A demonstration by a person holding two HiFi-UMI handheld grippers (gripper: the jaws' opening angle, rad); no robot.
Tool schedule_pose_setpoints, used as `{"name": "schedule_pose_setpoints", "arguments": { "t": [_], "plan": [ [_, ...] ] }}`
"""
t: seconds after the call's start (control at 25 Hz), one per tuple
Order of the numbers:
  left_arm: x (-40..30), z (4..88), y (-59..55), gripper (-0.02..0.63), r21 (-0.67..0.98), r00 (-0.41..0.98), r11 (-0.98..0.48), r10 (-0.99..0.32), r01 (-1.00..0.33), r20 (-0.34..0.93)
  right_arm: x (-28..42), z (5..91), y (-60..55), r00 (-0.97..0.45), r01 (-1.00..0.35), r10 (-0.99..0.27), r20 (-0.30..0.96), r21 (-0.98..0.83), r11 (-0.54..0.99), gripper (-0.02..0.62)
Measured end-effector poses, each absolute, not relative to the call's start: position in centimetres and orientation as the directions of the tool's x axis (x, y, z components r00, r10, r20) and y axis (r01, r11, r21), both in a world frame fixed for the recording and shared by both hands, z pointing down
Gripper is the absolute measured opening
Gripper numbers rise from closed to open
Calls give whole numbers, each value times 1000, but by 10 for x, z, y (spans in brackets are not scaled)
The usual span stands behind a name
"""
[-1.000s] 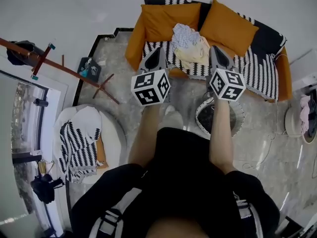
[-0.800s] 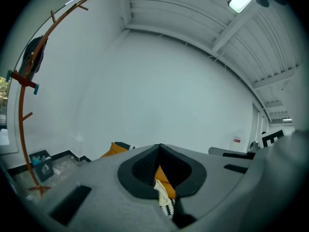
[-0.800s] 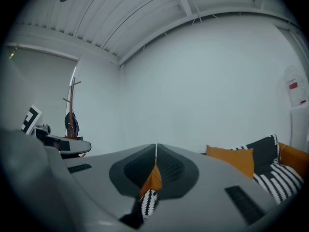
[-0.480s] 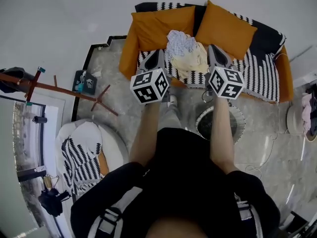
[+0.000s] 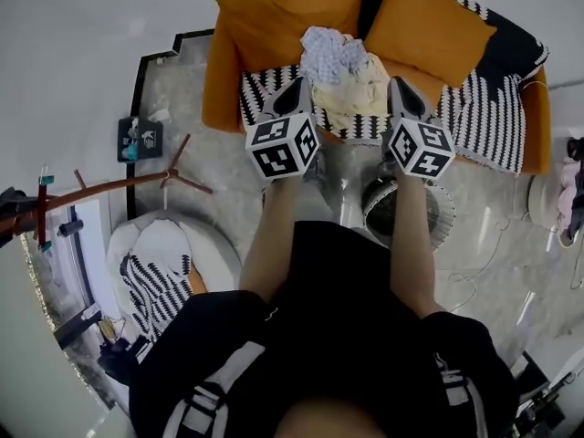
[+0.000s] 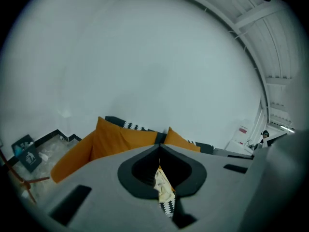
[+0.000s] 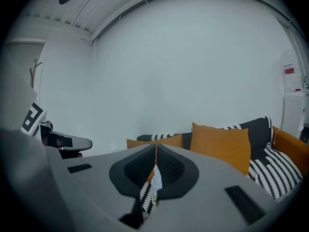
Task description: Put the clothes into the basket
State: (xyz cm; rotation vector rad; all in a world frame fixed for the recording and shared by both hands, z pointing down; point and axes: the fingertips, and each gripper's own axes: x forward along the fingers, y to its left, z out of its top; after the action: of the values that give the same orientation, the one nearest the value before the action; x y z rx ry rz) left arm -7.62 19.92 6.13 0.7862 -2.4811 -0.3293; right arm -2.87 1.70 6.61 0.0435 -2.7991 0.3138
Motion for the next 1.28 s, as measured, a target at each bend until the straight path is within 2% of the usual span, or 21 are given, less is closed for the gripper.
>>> {"name": "schedule_pose_setpoints", "arguments": {
  "t": [0.36, 0.68, 1.04, 1.12, 1.28],
  "plan": [
    [-154, 139, 167, 7, 429, -596, 788, -615, -442, 516, -107, 130, 7, -901, -106, 4, 434, -229, 968, 14],
    [-132, 246, 119, 6, 430, -438, 764, -634, -481, 637, -85, 235, -15, -821, -159, 21, 571, -264, 951, 14],
    [-134, 379, 126, 7, 384, -384, 809, -560, -445, 734, -74, 366, -5, -742, -127, 117, 660, -310, 942, 14],
    [-133, 404, 126, 6, 377, -380, 812, -553, -446, 742, -77, 392, -7, -732, -102, 138, 667, -307, 946, 14],
    [-128, 437, 105, 8, 410, -334, 740, -629, -533, 702, -88, 431, -9, -728, -34, 185, 661, -305, 952, 19]
  ]
}}
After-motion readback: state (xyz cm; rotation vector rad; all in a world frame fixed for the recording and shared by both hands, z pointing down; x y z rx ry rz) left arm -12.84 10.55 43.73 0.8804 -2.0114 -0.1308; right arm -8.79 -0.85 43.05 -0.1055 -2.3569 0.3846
